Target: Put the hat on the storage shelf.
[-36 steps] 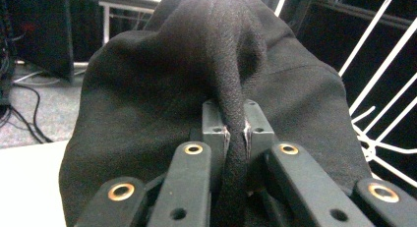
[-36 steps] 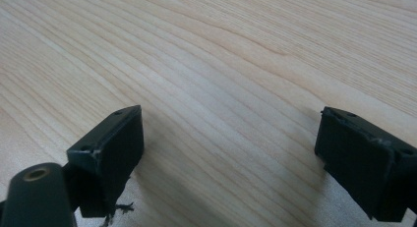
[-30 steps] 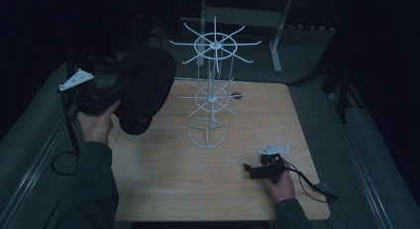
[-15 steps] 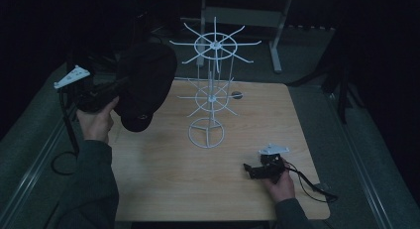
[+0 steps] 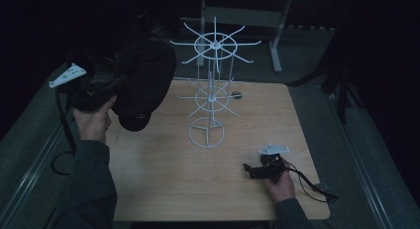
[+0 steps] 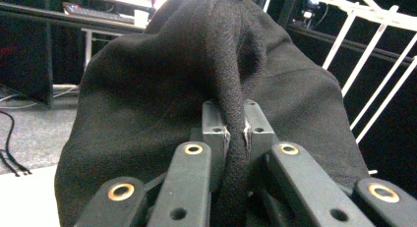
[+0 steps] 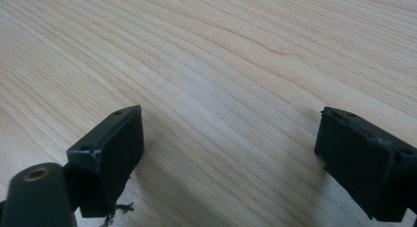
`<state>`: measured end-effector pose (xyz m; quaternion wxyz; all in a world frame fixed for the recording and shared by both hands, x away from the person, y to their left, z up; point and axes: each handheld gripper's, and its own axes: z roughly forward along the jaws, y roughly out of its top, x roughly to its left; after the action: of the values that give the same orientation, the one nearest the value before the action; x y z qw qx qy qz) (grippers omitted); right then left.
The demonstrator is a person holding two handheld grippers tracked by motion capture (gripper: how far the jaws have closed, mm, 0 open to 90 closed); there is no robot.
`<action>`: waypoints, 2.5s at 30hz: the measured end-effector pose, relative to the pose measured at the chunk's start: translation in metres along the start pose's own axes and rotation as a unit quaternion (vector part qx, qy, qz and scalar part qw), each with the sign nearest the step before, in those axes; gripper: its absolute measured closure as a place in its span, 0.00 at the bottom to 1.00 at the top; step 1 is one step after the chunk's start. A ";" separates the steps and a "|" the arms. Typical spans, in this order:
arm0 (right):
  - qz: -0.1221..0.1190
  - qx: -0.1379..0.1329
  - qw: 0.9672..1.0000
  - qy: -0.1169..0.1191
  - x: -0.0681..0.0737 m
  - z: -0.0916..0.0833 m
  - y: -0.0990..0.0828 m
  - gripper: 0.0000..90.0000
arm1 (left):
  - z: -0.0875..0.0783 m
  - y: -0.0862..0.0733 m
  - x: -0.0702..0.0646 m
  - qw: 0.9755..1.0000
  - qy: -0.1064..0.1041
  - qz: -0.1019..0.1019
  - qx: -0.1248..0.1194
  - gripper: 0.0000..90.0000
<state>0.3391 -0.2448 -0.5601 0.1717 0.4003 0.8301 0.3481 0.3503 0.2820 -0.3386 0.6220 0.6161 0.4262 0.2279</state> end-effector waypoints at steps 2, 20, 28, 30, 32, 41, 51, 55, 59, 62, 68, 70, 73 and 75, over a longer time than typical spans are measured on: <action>0.000 0.000 1.000 0.000 0.000 0.000 0.000 0.12 | -0.001 0.001 0.000 1.000 -0.003 0.000 -0.002 0.94; 0.000 0.000 1.000 0.000 0.000 0.000 0.000 0.12 | -0.007 0.008 0.005 0.999 -0.039 -0.016 -0.027 0.94; 0.001 0.001 1.000 0.000 0.000 0.000 0.000 0.12 | -0.009 0.010 0.008 0.997 -0.053 -0.027 -0.041 0.94; 0.000 0.000 1.000 0.000 0.000 0.000 0.000 0.12 | -0.010 0.010 0.008 0.997 -0.055 -0.029 -0.042 0.94; 0.000 0.000 1.000 0.000 0.000 0.000 0.000 0.12 | -0.010 0.011 0.009 0.997 -0.059 -0.031 -0.042 0.94; 0.000 0.001 1.000 0.001 0.000 0.000 0.000 0.12 | -0.011 0.013 0.009 0.996 -0.066 -0.031 -0.046 0.94; -0.001 0.000 1.000 0.000 0.000 0.000 0.000 0.12 | -0.015 0.017 0.010 0.995 -0.072 -0.034 -0.054 0.94; -0.001 0.000 1.000 0.000 0.000 0.000 0.000 0.12 | -0.018 0.018 0.010 0.995 -0.076 -0.035 -0.057 0.94; -0.001 0.000 1.000 0.000 0.000 0.000 0.000 0.12 | -0.020 0.019 0.011 0.994 -0.082 -0.039 -0.065 0.94; -0.001 0.000 1.000 0.000 0.000 0.000 0.000 0.12 | -0.020 0.020 0.010 0.993 -0.084 -0.040 -0.068 0.94; 0.000 0.001 1.000 0.001 0.000 0.000 0.000 0.12 | -0.022 0.021 0.011 0.992 -0.093 -0.046 -0.077 0.94; 0.000 0.001 1.000 0.001 0.000 0.000 0.000 0.12 | -0.023 0.021 0.011 0.992 -0.093 -0.044 -0.079 0.94; 0.000 0.000 1.000 0.000 0.000 0.000 0.000 0.12 | -0.025 0.021 0.010 0.991 -0.095 -0.044 -0.082 0.94; 0.000 0.000 1.000 0.000 0.000 0.000 0.000 0.12 | -0.026 0.022 0.010 0.990 -0.099 -0.045 -0.086 0.94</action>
<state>0.3393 -0.2447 -0.5601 0.1714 0.3999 0.8304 0.3480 0.3401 0.3078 -0.3170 0.7212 0.5604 0.3685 0.1732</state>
